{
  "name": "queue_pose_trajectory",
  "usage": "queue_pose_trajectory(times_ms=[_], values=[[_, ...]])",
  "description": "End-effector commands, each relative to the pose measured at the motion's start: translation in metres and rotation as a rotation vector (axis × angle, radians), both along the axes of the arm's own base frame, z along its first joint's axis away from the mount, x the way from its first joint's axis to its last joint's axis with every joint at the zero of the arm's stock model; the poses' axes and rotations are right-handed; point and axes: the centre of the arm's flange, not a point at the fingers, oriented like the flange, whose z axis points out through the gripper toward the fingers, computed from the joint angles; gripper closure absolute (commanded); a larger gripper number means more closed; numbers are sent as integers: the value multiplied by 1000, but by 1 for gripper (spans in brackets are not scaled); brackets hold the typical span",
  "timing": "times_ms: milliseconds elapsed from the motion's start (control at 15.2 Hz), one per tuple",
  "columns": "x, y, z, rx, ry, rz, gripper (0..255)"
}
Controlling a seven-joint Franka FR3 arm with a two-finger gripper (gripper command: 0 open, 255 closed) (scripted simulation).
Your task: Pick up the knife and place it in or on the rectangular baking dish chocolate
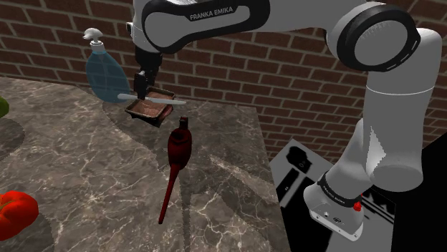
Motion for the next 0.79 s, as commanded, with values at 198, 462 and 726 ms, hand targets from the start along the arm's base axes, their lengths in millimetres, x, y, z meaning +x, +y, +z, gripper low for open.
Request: queue_pose_trajectory(times_ms=[198, 462, 726], values=[[-8, -6, 49, 0, 0, 0, 0], [-8, -6, 49, 0, 0, 0, 0], [-8, -6, 49, 0, 0, 0, 0]])
